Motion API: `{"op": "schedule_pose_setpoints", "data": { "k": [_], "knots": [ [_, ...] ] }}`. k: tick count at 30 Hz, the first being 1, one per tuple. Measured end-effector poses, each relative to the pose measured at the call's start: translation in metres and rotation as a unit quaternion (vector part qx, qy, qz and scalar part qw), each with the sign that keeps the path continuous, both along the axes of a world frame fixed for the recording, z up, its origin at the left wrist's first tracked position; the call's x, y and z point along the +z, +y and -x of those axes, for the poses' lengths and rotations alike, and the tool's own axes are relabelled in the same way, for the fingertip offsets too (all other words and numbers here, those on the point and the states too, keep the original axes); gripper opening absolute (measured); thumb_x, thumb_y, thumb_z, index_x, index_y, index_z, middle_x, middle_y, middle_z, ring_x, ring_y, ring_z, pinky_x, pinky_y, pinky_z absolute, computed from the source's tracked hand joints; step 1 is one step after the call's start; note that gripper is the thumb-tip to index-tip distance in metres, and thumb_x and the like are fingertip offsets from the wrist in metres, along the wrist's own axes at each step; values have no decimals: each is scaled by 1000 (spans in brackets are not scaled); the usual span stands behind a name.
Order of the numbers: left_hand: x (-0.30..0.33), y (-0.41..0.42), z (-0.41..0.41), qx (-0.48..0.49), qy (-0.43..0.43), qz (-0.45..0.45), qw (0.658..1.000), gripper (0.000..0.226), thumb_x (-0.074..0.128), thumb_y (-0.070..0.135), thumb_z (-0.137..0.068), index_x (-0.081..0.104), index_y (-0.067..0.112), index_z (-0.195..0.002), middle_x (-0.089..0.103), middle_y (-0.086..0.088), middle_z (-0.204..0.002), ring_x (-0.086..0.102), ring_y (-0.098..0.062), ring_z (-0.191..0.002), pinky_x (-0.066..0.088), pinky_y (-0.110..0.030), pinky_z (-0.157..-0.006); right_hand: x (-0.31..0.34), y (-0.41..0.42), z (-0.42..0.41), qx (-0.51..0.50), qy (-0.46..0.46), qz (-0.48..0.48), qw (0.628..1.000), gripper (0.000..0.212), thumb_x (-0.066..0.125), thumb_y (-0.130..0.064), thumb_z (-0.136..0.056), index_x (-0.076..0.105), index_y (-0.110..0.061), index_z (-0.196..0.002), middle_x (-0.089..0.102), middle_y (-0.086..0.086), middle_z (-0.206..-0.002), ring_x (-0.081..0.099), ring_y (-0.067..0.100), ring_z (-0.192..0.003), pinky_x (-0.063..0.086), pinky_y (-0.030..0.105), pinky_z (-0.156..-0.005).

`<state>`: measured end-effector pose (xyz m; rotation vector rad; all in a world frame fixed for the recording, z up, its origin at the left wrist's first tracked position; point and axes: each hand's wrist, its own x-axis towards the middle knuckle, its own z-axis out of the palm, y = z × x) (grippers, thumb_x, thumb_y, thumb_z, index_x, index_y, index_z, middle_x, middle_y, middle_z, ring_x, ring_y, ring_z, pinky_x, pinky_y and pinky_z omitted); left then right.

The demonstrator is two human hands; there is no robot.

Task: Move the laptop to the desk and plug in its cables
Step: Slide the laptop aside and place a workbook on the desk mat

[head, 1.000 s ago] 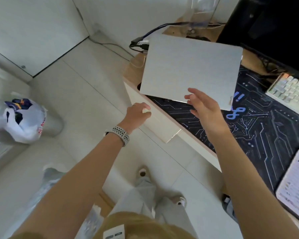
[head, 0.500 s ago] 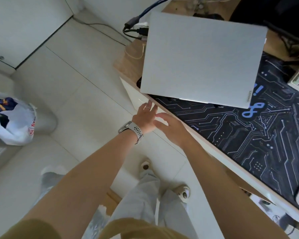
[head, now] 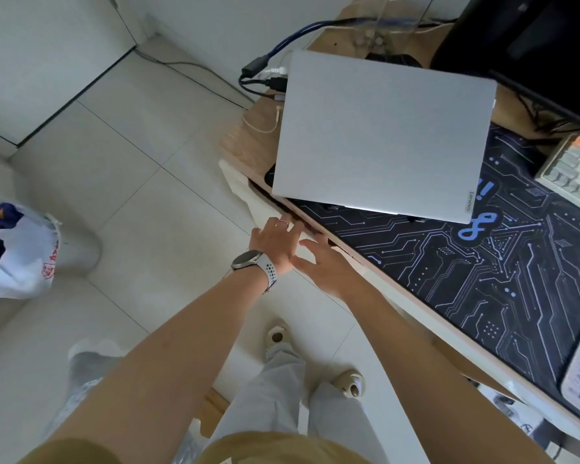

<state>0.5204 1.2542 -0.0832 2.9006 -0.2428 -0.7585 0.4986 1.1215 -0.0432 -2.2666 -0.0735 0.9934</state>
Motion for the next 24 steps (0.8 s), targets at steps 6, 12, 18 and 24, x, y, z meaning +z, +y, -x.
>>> {"op": "schedule_pose_setpoints", "data": {
  "k": [6, 12, 18, 24],
  "knots": [
    [-1, 20, 36, -22, -40, -15, 999, 54, 63, 26, -83, 37, 20, -130, 36, -10, -145, 36, -29, -133, 38, -50, -102, -7, 9, 17, 56, -57, 141, 987, 48, 52, -38, -92, 41, -18, -134, 48, 4, -137, 50, 28, -120, 48, 41, -91],
    [0, 35, 59, -22, -40, -20, 999, 43, 61, 30, -83, 47, 15, -121, 46, -12, -133, 45, -29, -123, 38, -46, -101, -17, 18, 36, 88, -22, 157, 983, 31, 50, -19, -87, 65, -22, -113, 63, 9, -109, 58, 27, -99, 51, 34, -77],
    [6, 53, 62, 21, 20, -28, 999, 38, 48, 33, -88, 51, 10, -118, 50, -14, -118, 48, -32, -110, 43, -43, -87, -24, 31, 50, 100, 35, 91, 990, 27, 48, -18, -86, 71, -12, -97, 72, 8, -99, 65, 25, -94, 53, 37, -84],
    [3, 72, 82, -8, 32, -59, 998, 31, 45, 30, -92, 56, 11, -113, 52, -13, -113, 51, -33, -106, 45, -42, -83, -33, 43, 65, 91, 81, 56, 991, 26, 54, -21, -82, 71, -5, -94, 72, 12, -98, 66, 26, -95, 53, 39, -86]
  ]
}}
